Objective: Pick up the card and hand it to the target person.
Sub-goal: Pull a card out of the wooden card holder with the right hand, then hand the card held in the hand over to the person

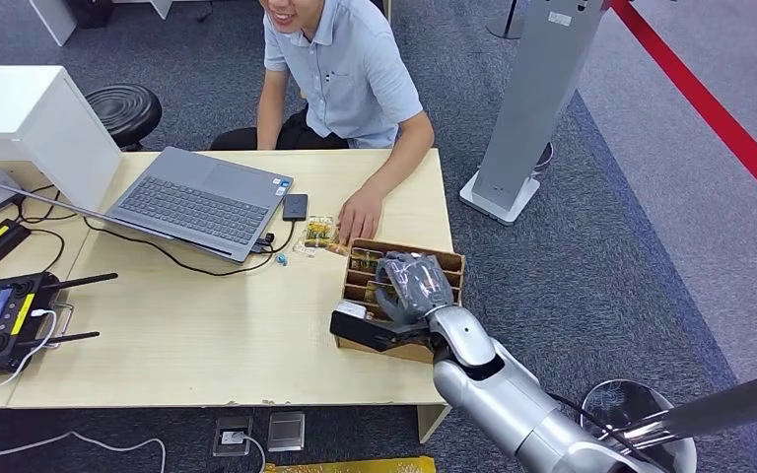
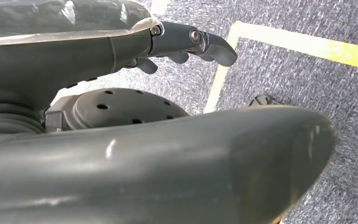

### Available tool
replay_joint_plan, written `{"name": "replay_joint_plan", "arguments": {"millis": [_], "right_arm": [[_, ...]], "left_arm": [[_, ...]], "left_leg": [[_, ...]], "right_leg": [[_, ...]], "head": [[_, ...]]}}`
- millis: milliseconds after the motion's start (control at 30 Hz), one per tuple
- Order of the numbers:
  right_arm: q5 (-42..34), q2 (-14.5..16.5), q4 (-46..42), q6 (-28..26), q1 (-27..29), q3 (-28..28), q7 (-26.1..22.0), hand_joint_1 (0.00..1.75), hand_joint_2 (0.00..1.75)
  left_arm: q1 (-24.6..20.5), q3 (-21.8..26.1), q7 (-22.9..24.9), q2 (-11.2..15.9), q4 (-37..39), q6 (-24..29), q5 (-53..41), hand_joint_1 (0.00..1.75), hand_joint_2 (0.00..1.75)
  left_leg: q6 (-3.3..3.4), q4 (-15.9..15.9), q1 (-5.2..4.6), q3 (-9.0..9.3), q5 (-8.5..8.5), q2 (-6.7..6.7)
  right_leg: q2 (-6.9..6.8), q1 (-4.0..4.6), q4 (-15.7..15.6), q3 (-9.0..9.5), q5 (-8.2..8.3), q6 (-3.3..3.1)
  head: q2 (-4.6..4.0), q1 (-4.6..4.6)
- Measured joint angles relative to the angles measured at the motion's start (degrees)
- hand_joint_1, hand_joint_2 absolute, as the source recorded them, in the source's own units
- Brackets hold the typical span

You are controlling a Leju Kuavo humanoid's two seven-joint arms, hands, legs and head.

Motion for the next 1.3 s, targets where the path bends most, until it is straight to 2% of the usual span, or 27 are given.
{"name": "replay_joint_plan", "arguments": {"millis": [300,467,667,900,1067,1300], "right_arm": [[-1.87,-0.24,-1.2,-2.67,0.4,-0.07,-3.73,1.75,1.75],[-3.19,-0.9,-5.47,-4.62,0.61,-0.54,-6.73,1.75,1.75],[-2.98,-1.68,-11.5,-6.56,0.52,-2.09,-8.03,1.75,1.75],[-3.0,-1.76,-15.63,-8.22,-1.57,-4.15,-10.09,1.75,1.75],[-2.89,0.03,-12.6,-8.92,-5.68,-4.58,-10.57,1.75,1.75],[-3.01,4.22,-1.54,-9.11,-12.61,-4.61,-7.2,1.75,1.75]], "left_arm": [[0.11,0.0,-1.02,1.02,-0.02,-1.44,1.63,0.0,0.0],[0.16,0.0,-1.95,1.55,-0.02,-2.28,2.71,0.0,0.0],[0.21,0.0,-2.57,1.95,-0.02,-2.52,3.65,0.0,0.0],[0.19,-0.16,-1.54,1.98,-0.02,-2.36,3.33,0.0,0.0],[0.04,-0.93,1.07,1.92,-0.02,-2.15,2.15,0.0,0.0],[-0.04,-2.93,4.36,1.37,-0.09,-1.6,0.97,0.0,0.0]], "left_leg": [[0.0,0.0,0.0,-0.03,0.01,0.01],[-0.01,0.0,0.0,-0.07,0.0,0.01],[-0.01,0.0,0.0,-0.1,0.01,0.01],[-0.01,0.0,0.0,-0.12,0.01,0.01],[-0.01,0.0,0.0,-0.15,0.01,0.01],[-0.01,0.0,0.0,-0.17,0.02,-0.01]], "right_leg": [[0.01,0.0,0.01,-0.01,0.01,0.0],[0.01,0.0,0.01,-0.07,0.01,0.0],[0.02,0.0,0.01,-0.1,0.01,0.0],[0.02,0.0,0.02,-0.09,0.01,0.0],[0.01,0.0,0.03,-0.1,0.01,0.0],[0.0,0.0,0.05,-0.12,0.01,0.0]], "head": [[0.0,0.04],[0.0,-0.01],[0.0,-0.03],[0.0,0.02],[0.0,-0.04],[0.0,-0.01]]}}
